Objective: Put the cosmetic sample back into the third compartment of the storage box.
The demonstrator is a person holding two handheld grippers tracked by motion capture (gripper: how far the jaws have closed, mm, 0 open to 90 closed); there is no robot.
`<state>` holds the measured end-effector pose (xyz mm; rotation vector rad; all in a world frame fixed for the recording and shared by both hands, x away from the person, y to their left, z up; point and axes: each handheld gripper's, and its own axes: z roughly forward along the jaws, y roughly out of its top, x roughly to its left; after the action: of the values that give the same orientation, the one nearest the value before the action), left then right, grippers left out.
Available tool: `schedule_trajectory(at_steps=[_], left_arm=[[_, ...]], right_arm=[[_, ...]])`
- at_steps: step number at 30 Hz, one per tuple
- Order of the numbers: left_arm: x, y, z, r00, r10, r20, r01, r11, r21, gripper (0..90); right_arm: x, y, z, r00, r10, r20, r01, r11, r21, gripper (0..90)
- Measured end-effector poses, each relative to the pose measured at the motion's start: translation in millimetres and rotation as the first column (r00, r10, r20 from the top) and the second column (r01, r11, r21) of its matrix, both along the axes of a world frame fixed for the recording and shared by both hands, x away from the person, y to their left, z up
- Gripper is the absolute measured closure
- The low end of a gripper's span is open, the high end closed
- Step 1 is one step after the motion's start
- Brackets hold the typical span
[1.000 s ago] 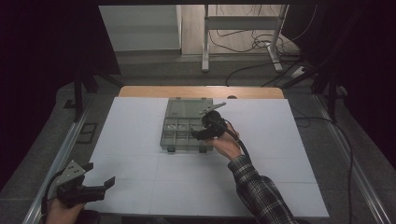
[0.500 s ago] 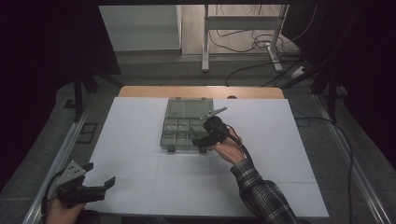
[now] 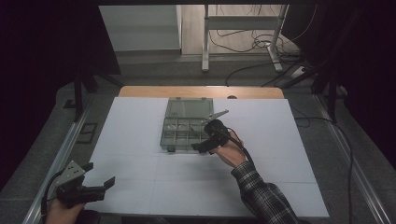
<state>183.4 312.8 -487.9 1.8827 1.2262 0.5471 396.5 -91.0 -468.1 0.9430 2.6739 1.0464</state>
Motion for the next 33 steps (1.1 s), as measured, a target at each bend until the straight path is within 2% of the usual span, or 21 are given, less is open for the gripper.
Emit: schedule_trajectory(at_steps=[17, 33], left_arm=[[0.5, -0.5, 0.2, 1.0000, -0.004, -0.001, 0.004, 1.0000, 0.005, 2.4], [0.4, -0.5, 0.1, 1.0000, -0.005, 0.000, 0.005, 1.0000, 0.003, 2.4]], right_arm=[[-20.7, -14.9, 7.8, 0.9999, 0.004, 0.012, -0.005, 1.000, 0.026, 2.4], [-40.5, -28.4, 7.3, 0.9996, 0.003, 0.030, -0.004, 1.000, 0.030, 2.2]])
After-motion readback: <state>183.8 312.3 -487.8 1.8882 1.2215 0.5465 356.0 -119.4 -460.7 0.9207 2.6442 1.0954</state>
